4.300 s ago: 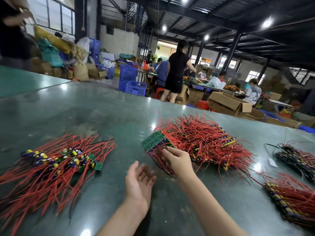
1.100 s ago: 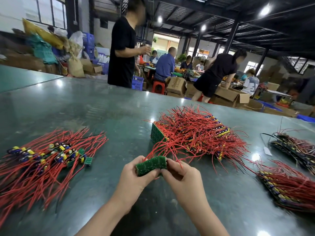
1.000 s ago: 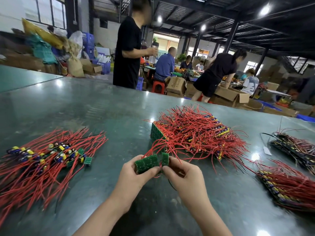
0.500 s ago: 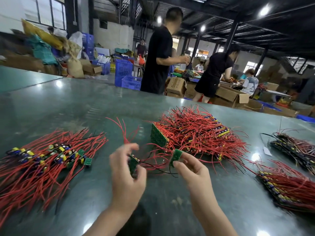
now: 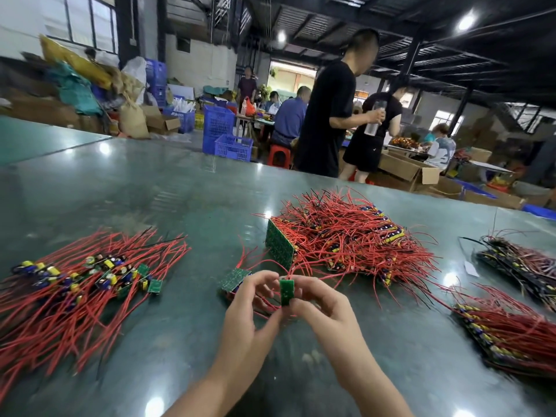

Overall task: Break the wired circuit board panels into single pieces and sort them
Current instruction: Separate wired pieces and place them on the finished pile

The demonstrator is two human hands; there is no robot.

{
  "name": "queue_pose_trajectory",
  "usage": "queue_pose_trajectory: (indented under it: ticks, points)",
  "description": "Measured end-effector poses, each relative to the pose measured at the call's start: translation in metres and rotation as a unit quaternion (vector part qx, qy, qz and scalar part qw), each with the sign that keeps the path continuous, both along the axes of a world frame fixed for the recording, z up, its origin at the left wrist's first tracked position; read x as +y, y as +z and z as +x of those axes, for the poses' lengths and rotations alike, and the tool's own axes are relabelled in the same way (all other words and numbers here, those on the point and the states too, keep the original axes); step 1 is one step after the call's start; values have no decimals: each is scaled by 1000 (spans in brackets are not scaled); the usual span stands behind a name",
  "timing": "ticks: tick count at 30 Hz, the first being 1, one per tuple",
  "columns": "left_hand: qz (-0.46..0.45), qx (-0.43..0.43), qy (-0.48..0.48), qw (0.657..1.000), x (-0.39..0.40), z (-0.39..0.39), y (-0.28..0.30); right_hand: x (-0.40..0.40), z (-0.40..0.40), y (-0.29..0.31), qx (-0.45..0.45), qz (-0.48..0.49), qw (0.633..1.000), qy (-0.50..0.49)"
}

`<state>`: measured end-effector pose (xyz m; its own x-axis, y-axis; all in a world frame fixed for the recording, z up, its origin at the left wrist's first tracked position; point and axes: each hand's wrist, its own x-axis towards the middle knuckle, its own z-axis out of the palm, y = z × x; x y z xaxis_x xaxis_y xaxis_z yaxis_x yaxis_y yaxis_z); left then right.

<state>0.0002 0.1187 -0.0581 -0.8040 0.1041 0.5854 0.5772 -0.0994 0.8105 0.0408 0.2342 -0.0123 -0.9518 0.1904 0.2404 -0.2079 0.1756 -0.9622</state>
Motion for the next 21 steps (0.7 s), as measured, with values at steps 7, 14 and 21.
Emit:
queue_pose_trajectory:
  ticks: [7, 14, 21]
  points:
    - [-142, 171, 106, 969, 1, -12, -8, 12, 6, 9, 69, 88, 993, -46]
    - [-155, 186, 134, 961, 2, -11, -6, 11, 2, 5, 94, 144, 985, -22]
    - [-102, 94, 74, 988, -1, -5, -6, 9, 2, 4, 110, 90, 990, -1]
